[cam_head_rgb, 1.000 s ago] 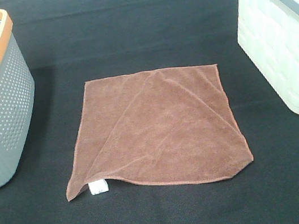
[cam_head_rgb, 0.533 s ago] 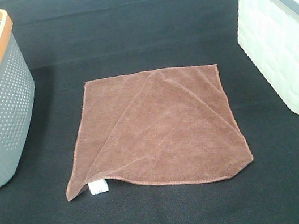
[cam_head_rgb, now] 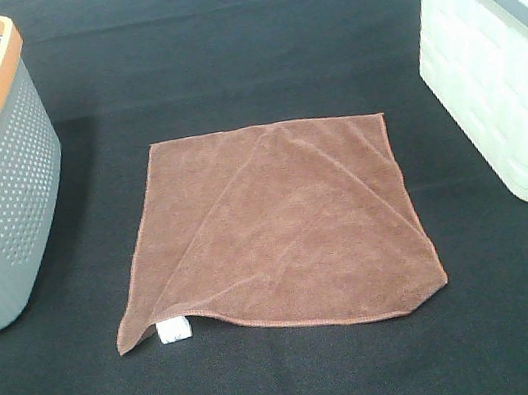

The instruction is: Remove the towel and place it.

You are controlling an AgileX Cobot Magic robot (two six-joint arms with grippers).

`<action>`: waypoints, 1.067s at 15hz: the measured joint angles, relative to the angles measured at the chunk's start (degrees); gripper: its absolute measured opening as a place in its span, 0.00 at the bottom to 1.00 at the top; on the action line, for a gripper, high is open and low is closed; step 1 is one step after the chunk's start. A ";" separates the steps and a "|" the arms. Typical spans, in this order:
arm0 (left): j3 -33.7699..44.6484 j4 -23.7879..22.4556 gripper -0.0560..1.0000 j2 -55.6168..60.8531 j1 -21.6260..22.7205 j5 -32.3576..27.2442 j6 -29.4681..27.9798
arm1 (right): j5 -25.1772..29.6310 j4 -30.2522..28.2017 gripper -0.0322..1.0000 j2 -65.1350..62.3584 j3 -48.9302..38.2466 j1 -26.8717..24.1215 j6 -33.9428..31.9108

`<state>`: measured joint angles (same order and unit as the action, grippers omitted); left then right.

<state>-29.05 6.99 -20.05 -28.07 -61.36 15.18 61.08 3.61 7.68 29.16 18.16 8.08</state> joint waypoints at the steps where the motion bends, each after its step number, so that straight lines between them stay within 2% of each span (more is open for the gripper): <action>1: 0.00 0.00 0.76 0.00 0.00 0.00 0.00 | 0.00 0.00 0.63 0.00 0.00 0.00 0.00; 12: 0.23 0.00 0.76 0.06 0.17 0.11 0.00 | 0.00 0.00 0.63 0.00 0.00 0.00 0.00; 13: 0.23 0.00 0.76 0.74 2.69 0.11 0.00 | 0.00 0.00 0.63 0.00 0.00 -0.06 0.00; 14: 0.23 0.00 0.76 0.74 2.69 0.11 0.00 | 0.00 0.00 0.63 0.00 0.00 -0.06 0.00; 16: 0.23 0.00 0.76 3.04 9.80 0.34 0.00 | 0.00 0.17 0.63 -0.92 0.00 -2.29 0.00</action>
<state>-28.82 6.99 -17.02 -18.28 -61.02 15.18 61.08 3.78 6.76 29.16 15.87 8.08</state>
